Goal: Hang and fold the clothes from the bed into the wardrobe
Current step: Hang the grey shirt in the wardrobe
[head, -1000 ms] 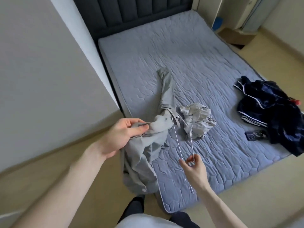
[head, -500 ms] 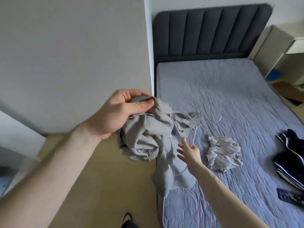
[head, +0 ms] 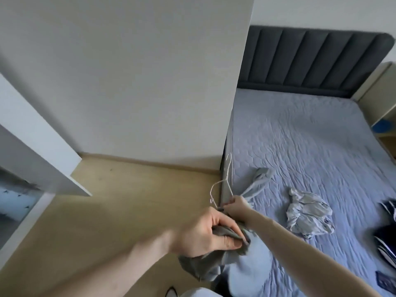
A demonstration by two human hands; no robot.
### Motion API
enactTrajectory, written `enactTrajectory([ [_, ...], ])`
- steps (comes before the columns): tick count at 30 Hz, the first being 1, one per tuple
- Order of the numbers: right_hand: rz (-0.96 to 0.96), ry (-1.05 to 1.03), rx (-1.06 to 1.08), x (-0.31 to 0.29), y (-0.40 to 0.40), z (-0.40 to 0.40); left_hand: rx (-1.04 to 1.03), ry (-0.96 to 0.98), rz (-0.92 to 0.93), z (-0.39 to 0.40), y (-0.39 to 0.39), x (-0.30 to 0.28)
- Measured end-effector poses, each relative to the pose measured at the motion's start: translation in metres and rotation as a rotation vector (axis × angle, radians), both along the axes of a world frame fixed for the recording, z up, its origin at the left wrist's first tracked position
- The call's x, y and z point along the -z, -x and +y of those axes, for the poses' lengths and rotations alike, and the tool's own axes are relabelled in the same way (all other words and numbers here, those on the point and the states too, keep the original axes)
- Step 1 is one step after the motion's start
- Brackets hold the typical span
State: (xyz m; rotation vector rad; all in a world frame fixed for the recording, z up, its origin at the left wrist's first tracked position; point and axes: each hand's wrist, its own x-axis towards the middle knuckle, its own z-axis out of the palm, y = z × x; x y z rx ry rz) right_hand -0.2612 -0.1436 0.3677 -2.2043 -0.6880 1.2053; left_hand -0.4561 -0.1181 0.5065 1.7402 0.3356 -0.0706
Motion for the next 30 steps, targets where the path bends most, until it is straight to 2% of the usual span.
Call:
enactTrajectory([
  [2, -0.137, -0.117, 0.061, -0.004, -0.005, 0.005, 0.17, -0.062, 0.184, 0.01, 0.026, 0.031],
  [4, -0.19, -0.208, 0.024, -0.019, -0.003, 0.009, 0.325, -0.031, 0.37, 0.029, 0.06, 0.066],
  [5, -0.199, -0.251, 0.012, -0.029, -0.004, 0.011, 0.331, -0.005, 0.435, 0.04, 0.075, 0.085],
  [7, -0.192, -0.333, -0.017, -0.052, -0.004, 0.013, 0.152, -0.017, 0.489, 0.063, 0.096, 0.125],
  [10, -0.218, -0.404, -0.067, -0.086, 0.005, 0.014, -0.272, -0.166, 0.553, 0.098, 0.099, 0.165],
  [11, -0.234, -0.424, -0.083, -0.098, 0.01, 0.014, -0.358, -0.206, 0.549, 0.107, 0.094, 0.167],
  [13, -0.257, -0.489, -0.106, -0.12, 0.016, 0.013, -0.385, -0.291, 0.547, 0.12, 0.078, 0.162],
  [15, -0.258, -0.548, -0.116, -0.142, 0.023, 0.011, -0.331, -0.389, 0.492, 0.125, 0.059, 0.156],
  [16, -0.25, -0.574, -0.11, -0.153, 0.026, 0.009, -0.325, -0.396, 0.396, 0.124, 0.05, 0.153],
  [20, -0.257, -0.624, -0.013, -0.185, 0.027, -0.008, -0.504, -0.204, -0.007, 0.114, 0.018, 0.127],
  [22, -0.264, -0.635, 0.046, -0.191, 0.023, -0.023, -0.484, -0.208, -0.036, 0.109, 0.009, 0.11],
  [23, -0.274, -0.629, 0.066, -0.193, 0.022, -0.031, -0.405, -0.203, -0.031, 0.108, 0.008, 0.103],
  [26, -0.286, -0.621, 0.083, -0.189, 0.026, -0.041, -0.15, -0.184, -0.183, 0.098, -0.011, 0.088],
  [28, -0.277, -0.625, 0.08, -0.187, 0.033, -0.041, -0.201, -0.104, -0.198, 0.084, -0.025, 0.078],
  [30, -0.279, -0.631, 0.062, -0.186, 0.039, -0.037, -0.148, -0.198, -0.212, 0.076, -0.029, 0.084],
])
